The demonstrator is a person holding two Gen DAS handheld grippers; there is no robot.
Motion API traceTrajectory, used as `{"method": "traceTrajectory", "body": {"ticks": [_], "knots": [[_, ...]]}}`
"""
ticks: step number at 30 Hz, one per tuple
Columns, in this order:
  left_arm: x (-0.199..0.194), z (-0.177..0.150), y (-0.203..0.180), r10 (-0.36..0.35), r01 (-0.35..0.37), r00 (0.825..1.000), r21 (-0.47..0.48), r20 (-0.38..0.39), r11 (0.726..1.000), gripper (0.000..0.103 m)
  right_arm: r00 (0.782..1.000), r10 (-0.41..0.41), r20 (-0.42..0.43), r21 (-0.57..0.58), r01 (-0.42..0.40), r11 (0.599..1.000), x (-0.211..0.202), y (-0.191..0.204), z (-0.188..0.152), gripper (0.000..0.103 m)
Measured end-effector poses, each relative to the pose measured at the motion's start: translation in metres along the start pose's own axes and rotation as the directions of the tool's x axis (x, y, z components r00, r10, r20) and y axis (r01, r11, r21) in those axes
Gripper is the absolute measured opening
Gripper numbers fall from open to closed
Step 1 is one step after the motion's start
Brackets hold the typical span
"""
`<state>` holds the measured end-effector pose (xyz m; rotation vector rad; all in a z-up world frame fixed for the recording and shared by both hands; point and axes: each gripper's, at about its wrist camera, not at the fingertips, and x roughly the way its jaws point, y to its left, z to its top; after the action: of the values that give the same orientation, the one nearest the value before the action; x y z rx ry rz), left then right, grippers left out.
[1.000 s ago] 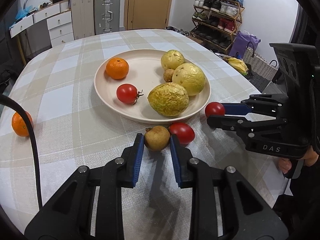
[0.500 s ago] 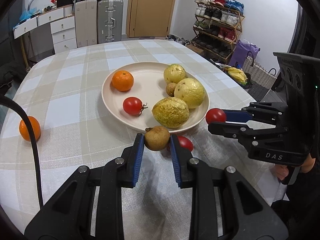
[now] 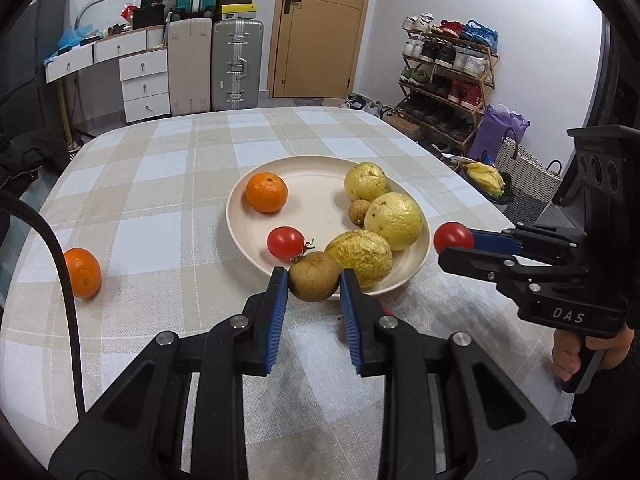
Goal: Organize fruits
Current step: 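Carry the brown fruit with the left tool while the right carries the tomato to the plate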
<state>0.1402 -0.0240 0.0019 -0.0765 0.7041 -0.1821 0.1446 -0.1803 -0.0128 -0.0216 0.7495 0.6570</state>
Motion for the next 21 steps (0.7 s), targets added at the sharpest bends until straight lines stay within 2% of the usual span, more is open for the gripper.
{"method": "traceTrajectory", "body": {"ticks": [21], "knots": [[0.024,0.023,0.011,0.045,-0.044,0.999,-0.044,0.03,0.998,0.024,1.0,0.0,0.019,0.004,0.0,1.0,0.014,0.005,0.026,0.03]]}}
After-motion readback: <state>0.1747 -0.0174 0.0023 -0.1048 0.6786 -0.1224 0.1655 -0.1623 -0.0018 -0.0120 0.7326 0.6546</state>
